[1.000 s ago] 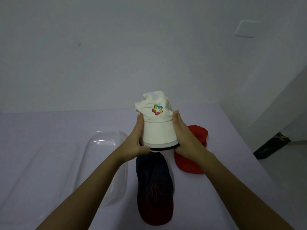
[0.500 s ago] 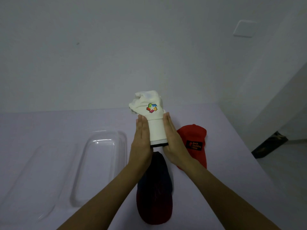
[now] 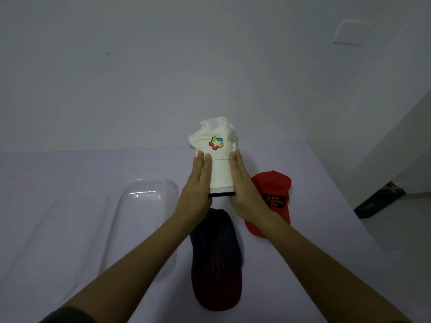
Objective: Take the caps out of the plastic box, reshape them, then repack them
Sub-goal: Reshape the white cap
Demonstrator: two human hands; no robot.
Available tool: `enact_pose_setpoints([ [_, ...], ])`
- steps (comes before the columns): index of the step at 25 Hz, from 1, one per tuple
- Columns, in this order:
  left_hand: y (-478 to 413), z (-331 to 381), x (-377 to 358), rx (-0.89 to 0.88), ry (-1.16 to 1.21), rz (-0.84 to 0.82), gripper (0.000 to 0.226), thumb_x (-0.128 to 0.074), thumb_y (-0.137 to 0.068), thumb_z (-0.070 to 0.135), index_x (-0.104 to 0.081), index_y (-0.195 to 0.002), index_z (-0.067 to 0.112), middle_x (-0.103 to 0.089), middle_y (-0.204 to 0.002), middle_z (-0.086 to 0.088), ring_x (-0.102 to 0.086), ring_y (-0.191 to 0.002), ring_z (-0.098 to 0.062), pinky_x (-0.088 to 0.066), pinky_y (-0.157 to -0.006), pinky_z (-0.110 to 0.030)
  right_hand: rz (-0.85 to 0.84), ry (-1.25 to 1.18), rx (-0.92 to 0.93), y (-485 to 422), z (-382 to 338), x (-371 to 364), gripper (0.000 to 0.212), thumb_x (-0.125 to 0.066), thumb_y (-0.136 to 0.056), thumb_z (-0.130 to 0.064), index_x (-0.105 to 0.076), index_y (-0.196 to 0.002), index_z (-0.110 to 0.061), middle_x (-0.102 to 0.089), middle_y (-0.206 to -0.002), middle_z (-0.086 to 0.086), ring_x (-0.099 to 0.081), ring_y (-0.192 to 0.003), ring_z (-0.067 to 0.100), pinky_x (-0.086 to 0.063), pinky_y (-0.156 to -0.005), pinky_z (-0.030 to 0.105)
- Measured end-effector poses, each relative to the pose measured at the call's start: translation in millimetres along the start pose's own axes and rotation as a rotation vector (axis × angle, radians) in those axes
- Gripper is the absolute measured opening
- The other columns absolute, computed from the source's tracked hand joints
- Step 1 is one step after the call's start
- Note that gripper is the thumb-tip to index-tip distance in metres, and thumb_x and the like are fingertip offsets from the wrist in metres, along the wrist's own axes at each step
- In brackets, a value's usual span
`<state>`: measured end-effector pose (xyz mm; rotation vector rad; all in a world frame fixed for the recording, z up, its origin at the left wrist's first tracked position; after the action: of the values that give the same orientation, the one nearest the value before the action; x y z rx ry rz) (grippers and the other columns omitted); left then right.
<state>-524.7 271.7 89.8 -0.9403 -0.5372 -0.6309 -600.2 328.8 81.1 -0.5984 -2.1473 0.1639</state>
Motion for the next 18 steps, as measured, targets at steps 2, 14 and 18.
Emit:
enact_pose_setpoints([
  [2, -4.0, -24.2, -22.7, -0.006, -0.148, -0.195, 0.086, -0.060, -0.077, -0.013, -0.012, -0.147, 0.000, -0.008, -0.152, -0.025, -0.019, -0.139, -0.044, -0.043, -0.100, -0.054, -0.053, 0.105, -0.095, -6.4, 26.3, -8.2, 0.084, -0.044, -0.088, 0.008, 0.018, -0.139, -0.019, 0.020, -0.153, 0.002, -0.006, -0.146, 0.027, -0.035, -0.110, 0.043],
  [14, -7.4, -100.8, -106.4, 0.005, -0.363, -0.644, 0.078, -0.041, -0.088, -0.012, 0.002, -0.149, 0.011, 0.009, -0.155, -0.024, -0.003, -0.144, -0.040, -0.038, -0.105, -0.044, -0.273, 0.394, -0.163, -37.9, 117.2, -82.6, 0.077, -0.040, -0.091, 0.007, 0.000, -0.149, -0.022, 0.012, -0.157, 0.015, -0.012, -0.145, 0.030, -0.051, -0.090, 0.036],
  [18, -0.9, -127.2, -130.2, 0.013, -0.301, -0.647, 0.093, -0.050, -0.079, -0.019, 0.000, -0.147, 0.021, -0.003, -0.155, -0.025, -0.013, -0.142, -0.044, -0.046, -0.098, -0.051, -0.292, 0.364, -0.194, -41.9, 137.8, -105.1, 0.077, -0.040, -0.089, 0.009, -0.003, -0.149, -0.020, 0.011, -0.157, 0.017, -0.009, -0.145, 0.031, -0.052, -0.090, 0.038],
])
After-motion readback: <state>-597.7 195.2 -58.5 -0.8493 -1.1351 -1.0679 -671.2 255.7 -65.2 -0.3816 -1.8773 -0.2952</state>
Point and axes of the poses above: each hand's wrist, its own y-axis away from the middle knuckle, its own x-axis out of the back of the hand, z = x × y, the point moved 10 cm from there along -y, towards the middle knuckle
